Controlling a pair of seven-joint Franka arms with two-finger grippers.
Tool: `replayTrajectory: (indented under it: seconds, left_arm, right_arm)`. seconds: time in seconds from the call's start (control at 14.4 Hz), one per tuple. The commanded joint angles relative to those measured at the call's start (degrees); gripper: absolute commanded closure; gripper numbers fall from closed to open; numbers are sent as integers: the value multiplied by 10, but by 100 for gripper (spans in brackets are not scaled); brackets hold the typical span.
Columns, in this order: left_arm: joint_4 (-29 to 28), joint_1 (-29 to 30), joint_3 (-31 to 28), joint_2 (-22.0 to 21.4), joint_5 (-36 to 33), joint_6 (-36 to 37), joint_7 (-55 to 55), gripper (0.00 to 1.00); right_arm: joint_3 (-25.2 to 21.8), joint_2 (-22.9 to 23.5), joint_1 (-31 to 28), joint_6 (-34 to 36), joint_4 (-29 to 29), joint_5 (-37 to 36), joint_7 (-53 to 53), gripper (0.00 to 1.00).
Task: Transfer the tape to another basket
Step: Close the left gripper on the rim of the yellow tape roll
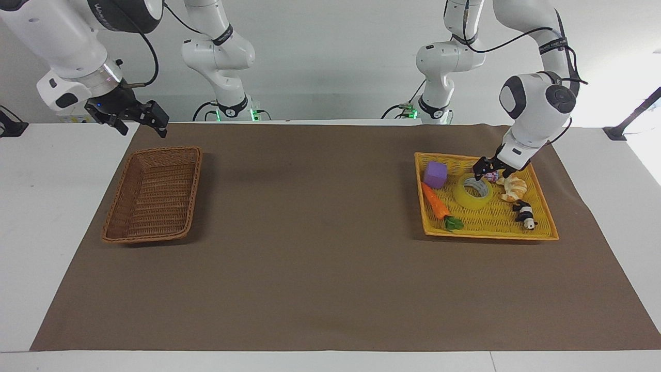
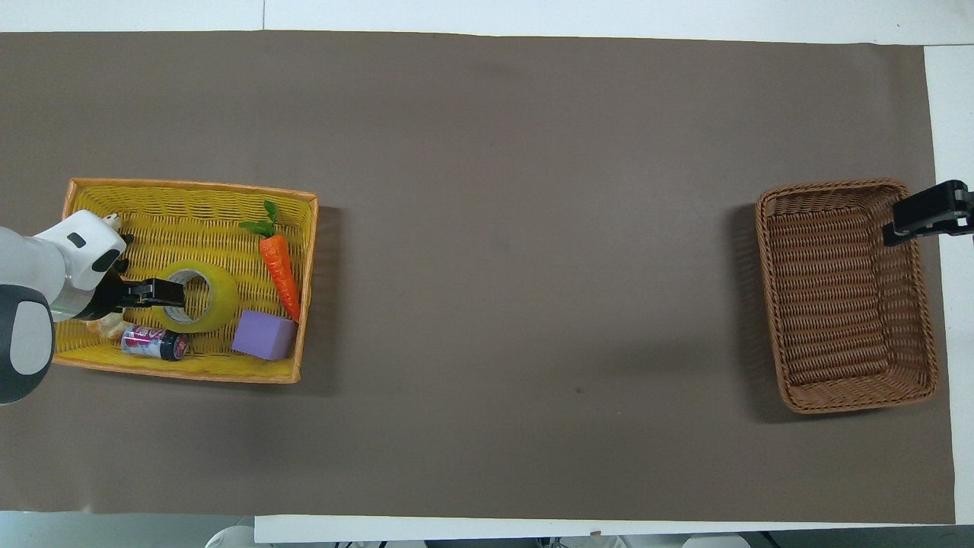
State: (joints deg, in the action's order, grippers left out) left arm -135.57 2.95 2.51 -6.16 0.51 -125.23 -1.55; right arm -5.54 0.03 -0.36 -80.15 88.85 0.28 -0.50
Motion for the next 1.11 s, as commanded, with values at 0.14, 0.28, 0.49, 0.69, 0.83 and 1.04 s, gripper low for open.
replayTrajectory:
  seconds: [0.14,0.28,0.49,0.69,0.83,1.04]
  left_arm:
    - [-8,4,0,22,4,-34,5,3]
    - [-8,4,0,29,4,-39,1,7]
    - [-14,2,0,39,4,-55,1,11]
    - [-16,-3,1,64,4,-86,1,13]
    - [-16,-3,1,64,4,-88,1,33]
    - [-24,2,1,62,4,-90,0,56]
  right_arm:
    - [3,-4,-4,3,5,-2,14,1]
    - [4,-4,-4,3,5,-2,13,1]
    - [4,-4,-4,3,4,-2,13,1]
    - [4,-4,-4,3,5,-2,14,1]
    - [4,-4,-4,3,5,-2,13,1]
    - [3,-4,-4,4,5,-2,13,1]
